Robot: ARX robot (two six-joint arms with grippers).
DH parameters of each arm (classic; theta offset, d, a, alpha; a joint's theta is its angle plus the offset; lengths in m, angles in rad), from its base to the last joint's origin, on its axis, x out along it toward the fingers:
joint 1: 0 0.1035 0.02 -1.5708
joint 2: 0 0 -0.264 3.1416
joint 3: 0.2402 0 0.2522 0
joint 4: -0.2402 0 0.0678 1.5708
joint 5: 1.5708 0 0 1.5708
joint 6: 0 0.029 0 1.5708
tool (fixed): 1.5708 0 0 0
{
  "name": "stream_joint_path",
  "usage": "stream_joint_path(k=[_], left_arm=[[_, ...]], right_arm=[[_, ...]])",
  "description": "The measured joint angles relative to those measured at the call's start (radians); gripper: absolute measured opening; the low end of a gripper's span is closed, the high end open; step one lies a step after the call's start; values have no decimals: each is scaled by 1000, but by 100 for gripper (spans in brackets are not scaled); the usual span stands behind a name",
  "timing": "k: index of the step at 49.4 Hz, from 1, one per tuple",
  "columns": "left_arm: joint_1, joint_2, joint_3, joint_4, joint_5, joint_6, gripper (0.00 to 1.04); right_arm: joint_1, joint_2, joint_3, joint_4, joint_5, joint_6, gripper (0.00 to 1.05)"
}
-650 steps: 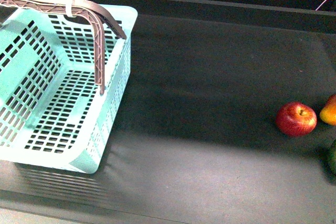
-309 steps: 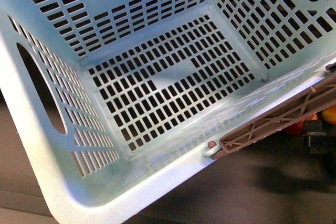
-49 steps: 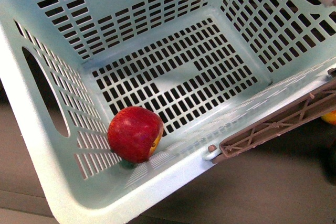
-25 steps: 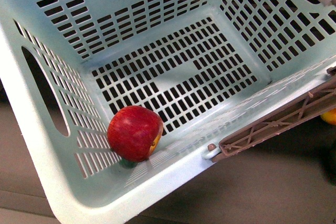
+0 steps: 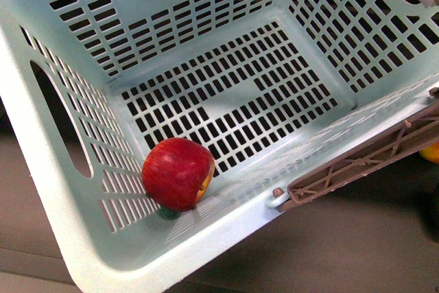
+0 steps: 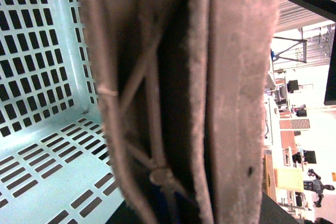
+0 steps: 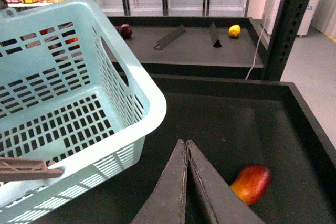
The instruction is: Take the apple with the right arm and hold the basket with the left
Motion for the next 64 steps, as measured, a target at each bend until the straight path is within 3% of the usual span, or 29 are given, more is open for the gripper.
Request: stream_joint_path(k=[13,30,41,51,55,64], left_arm=[[0,0,0,0,0,-4,16],[0,0,0,0,-1,0,16],[0,0,0,0,-1,0,16],[-15,0,14,0,-445,-176,16],[8,-9,21,0,-476,-159,16],[92,-38,-2,6,-423,-251,16]], right_arm=[[0,-72,0,-44,2,0,2],[0,-72,0,-45,2,0,66],[0,-72,0,-45,2,0,97],[0,-73,0,-45,2,0,96],[0,-73,0,-45,2,0,96],[0,-73,0,-45,1,0,96]])
